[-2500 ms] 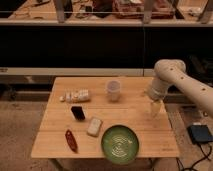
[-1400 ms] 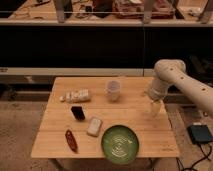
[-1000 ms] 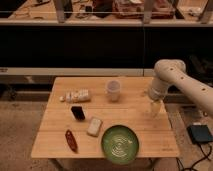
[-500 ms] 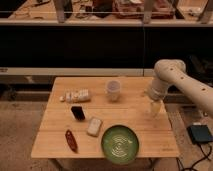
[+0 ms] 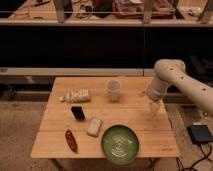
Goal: Knock the eraser over
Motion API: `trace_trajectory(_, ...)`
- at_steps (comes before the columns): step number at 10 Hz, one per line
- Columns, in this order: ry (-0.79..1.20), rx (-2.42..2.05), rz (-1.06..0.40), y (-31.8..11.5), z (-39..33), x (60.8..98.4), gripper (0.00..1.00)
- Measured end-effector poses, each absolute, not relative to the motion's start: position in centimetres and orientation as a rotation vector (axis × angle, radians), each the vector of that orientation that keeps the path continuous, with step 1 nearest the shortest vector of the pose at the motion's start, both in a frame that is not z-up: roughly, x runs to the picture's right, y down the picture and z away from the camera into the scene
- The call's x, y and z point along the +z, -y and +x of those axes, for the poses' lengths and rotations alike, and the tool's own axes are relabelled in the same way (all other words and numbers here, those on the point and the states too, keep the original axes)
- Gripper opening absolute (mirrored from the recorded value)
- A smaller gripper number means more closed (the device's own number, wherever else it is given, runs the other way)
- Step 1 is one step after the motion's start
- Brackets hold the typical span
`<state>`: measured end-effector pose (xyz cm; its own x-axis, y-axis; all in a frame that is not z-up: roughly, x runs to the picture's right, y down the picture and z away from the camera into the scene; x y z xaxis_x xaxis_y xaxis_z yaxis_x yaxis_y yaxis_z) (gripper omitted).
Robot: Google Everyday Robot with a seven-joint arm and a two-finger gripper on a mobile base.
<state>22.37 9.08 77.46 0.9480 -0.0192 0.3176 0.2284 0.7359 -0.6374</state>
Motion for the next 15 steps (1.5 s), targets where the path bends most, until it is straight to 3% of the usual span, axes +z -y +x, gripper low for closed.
trace_trajectory(5, 0.756, -0.472, -0.703, -11.1, 7.3, 63.3, 0.80)
trace_trajectory(10, 0.806, -0.505, -0.698, -11.5, 5.8, 61.5, 0.78)
trace_trajectory(12, 0.822, -0.444, -0.686, -11.7, 3.9, 61.9, 0.62)
trace_trajectory(15, 0.926, -0.263, -0.730, -15.9, -4.9, 64.7, 0.28)
